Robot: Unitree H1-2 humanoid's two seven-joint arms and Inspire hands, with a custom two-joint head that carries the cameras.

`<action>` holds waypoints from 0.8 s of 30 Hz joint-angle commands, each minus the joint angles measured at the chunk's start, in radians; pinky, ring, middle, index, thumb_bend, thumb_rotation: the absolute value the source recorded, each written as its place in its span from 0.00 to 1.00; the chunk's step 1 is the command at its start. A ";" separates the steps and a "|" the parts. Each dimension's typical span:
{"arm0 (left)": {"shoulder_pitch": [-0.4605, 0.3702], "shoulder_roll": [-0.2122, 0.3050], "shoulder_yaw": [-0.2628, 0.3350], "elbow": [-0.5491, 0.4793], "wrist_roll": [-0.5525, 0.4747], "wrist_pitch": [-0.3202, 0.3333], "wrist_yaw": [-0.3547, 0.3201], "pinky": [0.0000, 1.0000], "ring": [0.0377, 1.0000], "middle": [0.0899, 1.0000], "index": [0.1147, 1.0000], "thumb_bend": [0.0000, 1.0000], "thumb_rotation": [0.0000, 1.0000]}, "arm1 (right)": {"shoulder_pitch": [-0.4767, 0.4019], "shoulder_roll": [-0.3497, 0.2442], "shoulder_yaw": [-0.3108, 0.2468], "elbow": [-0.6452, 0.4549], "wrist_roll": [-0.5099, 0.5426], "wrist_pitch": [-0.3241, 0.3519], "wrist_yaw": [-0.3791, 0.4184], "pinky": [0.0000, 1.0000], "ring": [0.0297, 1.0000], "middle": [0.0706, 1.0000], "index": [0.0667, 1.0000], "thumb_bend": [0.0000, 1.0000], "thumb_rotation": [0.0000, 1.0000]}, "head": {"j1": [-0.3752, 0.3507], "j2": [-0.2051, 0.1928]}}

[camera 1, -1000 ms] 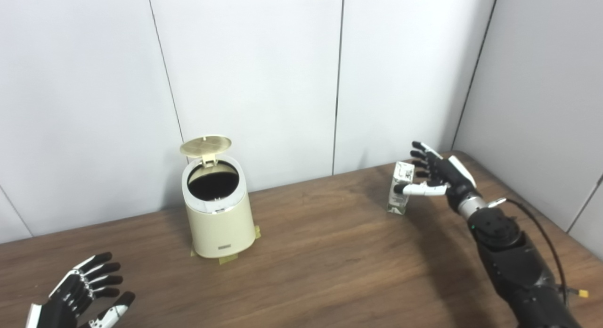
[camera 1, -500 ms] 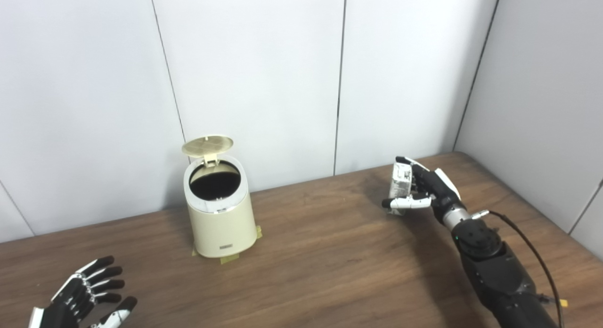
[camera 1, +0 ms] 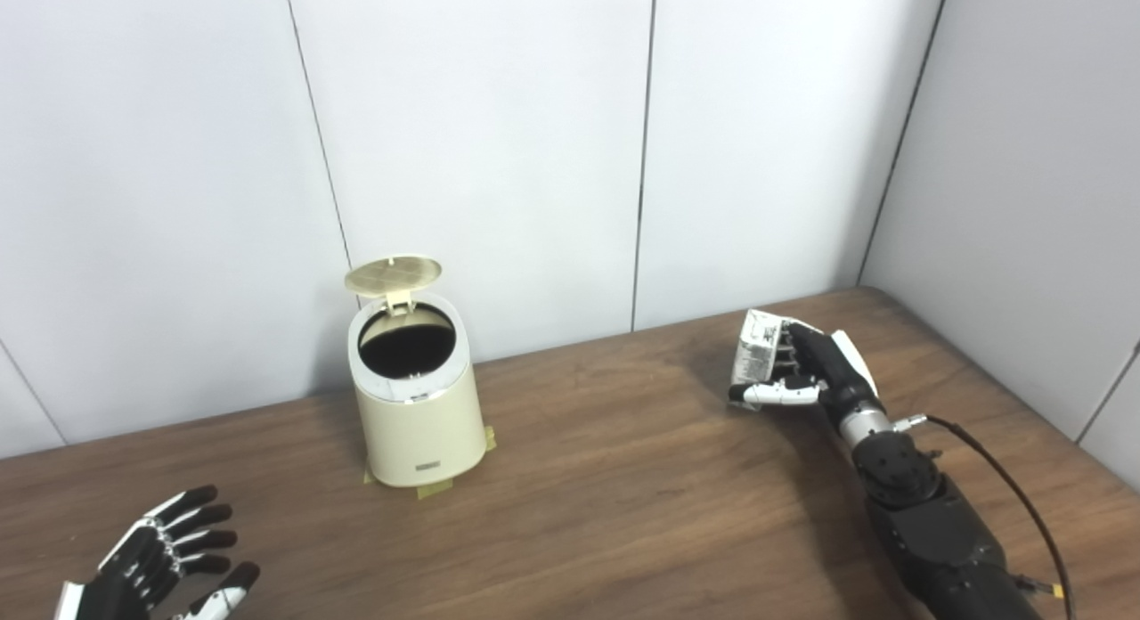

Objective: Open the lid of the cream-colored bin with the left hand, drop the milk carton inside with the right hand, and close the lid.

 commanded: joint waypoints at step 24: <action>-0.027 0.018 -0.001 -0.007 0.029 -0.038 -0.006 0.55 0.62 0.68 0.72 0.60 0.00 | -0.104 0.124 -0.041 0.111 -0.024 -0.139 -0.330 0.34 0.37 0.40 0.48 0.52 0.00 | 0.006 0.016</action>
